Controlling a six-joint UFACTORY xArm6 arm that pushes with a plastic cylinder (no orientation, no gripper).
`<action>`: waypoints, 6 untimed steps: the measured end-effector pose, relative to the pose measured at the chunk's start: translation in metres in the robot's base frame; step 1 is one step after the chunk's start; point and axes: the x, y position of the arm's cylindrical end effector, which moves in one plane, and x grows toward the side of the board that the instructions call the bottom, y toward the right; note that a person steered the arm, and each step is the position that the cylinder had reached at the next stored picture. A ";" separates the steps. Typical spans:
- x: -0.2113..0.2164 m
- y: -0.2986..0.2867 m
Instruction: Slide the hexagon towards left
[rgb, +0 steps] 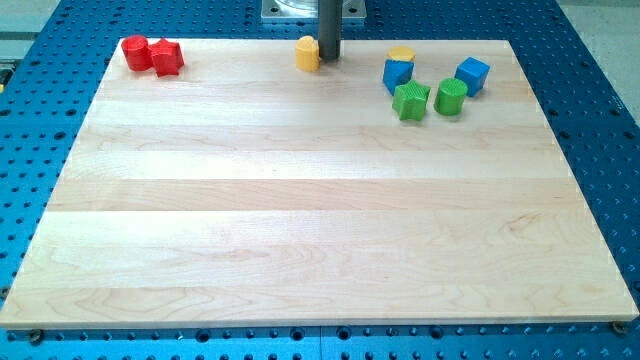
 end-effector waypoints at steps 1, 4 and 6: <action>-0.025 0.036; 0.063 0.150; 0.064 0.060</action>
